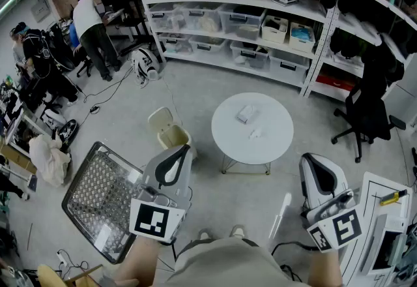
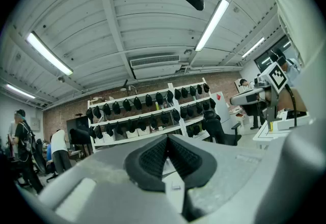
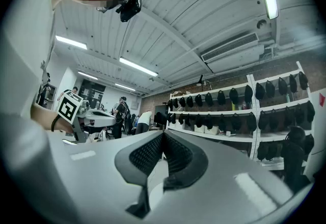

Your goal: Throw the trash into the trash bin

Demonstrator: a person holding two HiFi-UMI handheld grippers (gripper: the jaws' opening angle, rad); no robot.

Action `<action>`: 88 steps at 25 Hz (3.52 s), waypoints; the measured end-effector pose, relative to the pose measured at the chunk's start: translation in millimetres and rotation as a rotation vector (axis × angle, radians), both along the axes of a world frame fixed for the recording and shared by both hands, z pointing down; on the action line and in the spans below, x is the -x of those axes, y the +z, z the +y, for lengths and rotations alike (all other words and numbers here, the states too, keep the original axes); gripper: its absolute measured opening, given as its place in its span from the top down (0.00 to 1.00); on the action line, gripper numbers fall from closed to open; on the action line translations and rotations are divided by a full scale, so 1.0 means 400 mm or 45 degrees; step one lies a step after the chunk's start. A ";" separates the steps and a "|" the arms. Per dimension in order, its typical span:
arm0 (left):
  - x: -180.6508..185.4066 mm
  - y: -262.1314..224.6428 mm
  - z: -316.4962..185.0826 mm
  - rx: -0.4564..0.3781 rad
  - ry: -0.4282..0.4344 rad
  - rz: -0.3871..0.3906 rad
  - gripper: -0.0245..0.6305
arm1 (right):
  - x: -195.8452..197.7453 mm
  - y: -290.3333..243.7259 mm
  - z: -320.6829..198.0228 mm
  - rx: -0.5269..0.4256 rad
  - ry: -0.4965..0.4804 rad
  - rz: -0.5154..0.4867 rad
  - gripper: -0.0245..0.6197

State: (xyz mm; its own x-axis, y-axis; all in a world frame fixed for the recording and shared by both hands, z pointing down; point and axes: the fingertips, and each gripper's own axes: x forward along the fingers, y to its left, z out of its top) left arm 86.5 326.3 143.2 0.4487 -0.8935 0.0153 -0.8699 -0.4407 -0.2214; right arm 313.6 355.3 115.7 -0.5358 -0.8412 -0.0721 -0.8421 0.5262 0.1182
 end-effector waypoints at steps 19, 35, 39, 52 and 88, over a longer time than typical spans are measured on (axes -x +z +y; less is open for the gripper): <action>-0.107 0.028 0.015 -0.016 -0.020 -0.034 0.96 | -0.094 0.022 -0.001 -0.001 -0.070 -0.083 0.74; -0.094 0.062 -0.028 0.053 -0.045 0.009 0.96 | -0.069 0.073 -0.062 0.058 -0.065 -0.063 0.59; -0.072 0.073 -0.070 0.066 -0.046 0.016 0.96 | -0.047 0.089 -0.110 0.084 -0.055 -0.053 0.59; 0.070 0.102 -0.379 0.090 -0.011 0.018 0.96 | 0.094 0.140 -0.424 0.184 0.000 -0.001 0.57; 0.198 0.415 -1.001 0.460 0.090 0.032 0.96 | 0.138 0.456 -1.042 0.566 0.177 0.085 0.57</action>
